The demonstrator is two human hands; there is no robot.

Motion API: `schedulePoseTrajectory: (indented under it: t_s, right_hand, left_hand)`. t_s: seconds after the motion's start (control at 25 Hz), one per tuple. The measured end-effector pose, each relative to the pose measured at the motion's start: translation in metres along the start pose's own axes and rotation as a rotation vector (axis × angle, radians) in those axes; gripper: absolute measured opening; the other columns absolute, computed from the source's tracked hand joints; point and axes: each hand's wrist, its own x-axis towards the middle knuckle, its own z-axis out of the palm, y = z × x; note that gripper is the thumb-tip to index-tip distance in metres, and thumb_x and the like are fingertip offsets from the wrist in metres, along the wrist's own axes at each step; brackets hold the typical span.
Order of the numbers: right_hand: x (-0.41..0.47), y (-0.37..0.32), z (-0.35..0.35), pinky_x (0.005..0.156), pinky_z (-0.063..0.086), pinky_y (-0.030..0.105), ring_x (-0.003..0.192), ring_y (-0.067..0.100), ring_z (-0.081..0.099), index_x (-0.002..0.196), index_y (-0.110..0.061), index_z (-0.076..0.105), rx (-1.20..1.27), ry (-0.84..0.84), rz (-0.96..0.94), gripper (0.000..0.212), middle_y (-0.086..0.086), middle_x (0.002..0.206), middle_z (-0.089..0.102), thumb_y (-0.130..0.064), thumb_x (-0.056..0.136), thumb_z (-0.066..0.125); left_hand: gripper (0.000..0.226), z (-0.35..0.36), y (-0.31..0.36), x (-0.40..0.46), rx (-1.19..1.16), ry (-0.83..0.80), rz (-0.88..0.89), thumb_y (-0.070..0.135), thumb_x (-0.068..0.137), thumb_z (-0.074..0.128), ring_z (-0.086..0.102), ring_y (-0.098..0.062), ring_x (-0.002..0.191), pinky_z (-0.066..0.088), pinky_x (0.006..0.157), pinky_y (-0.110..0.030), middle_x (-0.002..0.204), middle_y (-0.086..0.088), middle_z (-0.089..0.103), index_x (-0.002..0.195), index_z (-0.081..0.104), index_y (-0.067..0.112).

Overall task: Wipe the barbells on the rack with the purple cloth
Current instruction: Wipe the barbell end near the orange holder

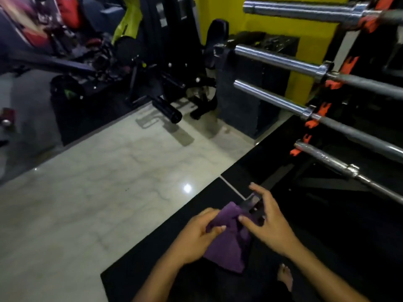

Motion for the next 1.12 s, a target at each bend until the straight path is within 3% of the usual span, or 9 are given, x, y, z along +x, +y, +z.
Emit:
schedulePoseTrajectory:
  t_s: [0.08,0.16,0.24,0.44,0.64,0.84,0.92,1.0,1.12]
  right_hand:
    - [-0.012,-0.031,0.037,0.110,0.040,0.024,0.133,0.000,0.046,0.143,-0.036,0.043,-0.008,-0.234,-0.086,0.068,-0.018,0.143,0.051,-0.041,0.084,0.077]
    - [-0.021,-0.048,0.068,0.097,0.052,0.035,0.114,0.007,0.062,0.125,-0.033,0.060,-0.012,-0.289,-0.129,0.037,-0.014,0.119,0.066,-0.035,0.091,0.074]
    - [-0.025,-0.060,0.085,0.087,0.054,0.037,0.102,0.011,0.067,0.112,-0.028,0.066,0.013,-0.255,-0.156,0.018,-0.011,0.106,0.069,-0.032,0.095,0.070]
    - [-0.009,-0.073,0.099,0.076,0.053,0.027,0.090,0.008,0.068,0.102,-0.026,0.067,0.023,-0.118,-0.166,0.008,-0.011,0.094,0.071,-0.030,0.096,0.069]
    - [0.030,-0.078,0.124,0.079,0.053,0.022,0.092,0.005,0.069,0.102,-0.030,0.067,0.044,0.073,-0.168,0.013,-0.016,0.096,0.071,-0.030,0.091,0.074]
    - [0.065,-0.067,0.138,0.084,0.051,0.022,0.094,0.003,0.066,0.102,-0.036,0.064,0.267,0.462,0.126,0.017,-0.016,0.099,0.070,-0.026,0.091,0.072]
    - [0.073,-0.061,0.137,0.075,0.052,0.031,0.086,0.009,0.066,0.097,-0.037,0.065,0.400,0.457,0.268,0.013,-0.001,0.099,0.071,-0.039,0.087,0.073]
    - [0.079,-0.062,0.142,0.069,0.054,0.036,0.085,0.019,0.065,0.097,-0.031,0.066,0.672,0.410,0.483,0.037,0.014,0.106,0.071,-0.061,0.077,0.073]
    - [0.096,-0.074,0.164,0.086,0.054,0.063,0.104,0.040,0.066,0.111,-0.021,0.071,1.272,0.388,0.706,0.065,0.019,0.109,0.072,-0.077,0.085,0.048]
  left_hand:
    - [0.016,-0.026,-0.016,-0.024,0.070,-0.091,0.034,0.020,0.098,0.060,0.064,-0.014,0.091,0.053,0.080,-0.042,0.098,0.004,0.065,0.112,0.066,0.025]
    - [0.015,-0.045,-0.030,-0.041,0.101,-0.162,0.036,0.020,0.097,0.060,0.065,-0.016,0.088,0.054,0.079,-0.043,0.094,0.004,0.067,0.110,0.066,0.026]
    - [0.015,-0.061,-0.037,-0.050,0.100,-0.208,0.039,0.025,0.096,0.063,0.066,-0.016,0.087,0.055,0.079,-0.043,0.093,0.005,0.068,0.109,0.067,0.029]
    - [0.032,-0.095,-0.051,-0.044,0.030,-0.115,-0.004,0.031,0.082,0.081,0.070,-0.008,0.094,0.057,0.086,-0.041,0.102,0.009,0.073,0.111,0.069,0.033]
    - [0.013,-0.144,-0.065,-0.015,0.167,-0.142,0.033,0.036,0.096,0.065,0.068,-0.014,0.083,0.055,0.073,-0.037,0.091,0.005,0.071,0.107,0.068,0.029]
    - [0.008,-0.180,-0.057,0.041,0.238,-0.088,0.107,0.035,0.100,0.057,0.062,-0.005,0.076,0.049,0.064,-0.022,0.084,0.012,0.067,0.099,0.065,0.033]
    - [0.006,-0.181,-0.054,0.065,0.225,-0.073,0.112,0.036,0.099,0.058,0.063,-0.004,0.076,0.053,0.063,-0.025,0.083,0.014,0.066,0.099,0.064,0.035]
    - [0.010,-0.179,-0.052,0.086,0.209,-0.073,0.168,0.039,0.097,0.060,0.065,-0.005,0.081,0.055,0.069,-0.029,0.087,0.013,0.068,0.103,0.065,0.033]
    - [0.029,-0.170,-0.052,0.114,0.264,-0.231,0.349,0.044,0.092,0.063,0.064,-0.004,0.094,0.052,0.085,-0.025,0.103,0.013,0.069,0.115,0.068,0.027]
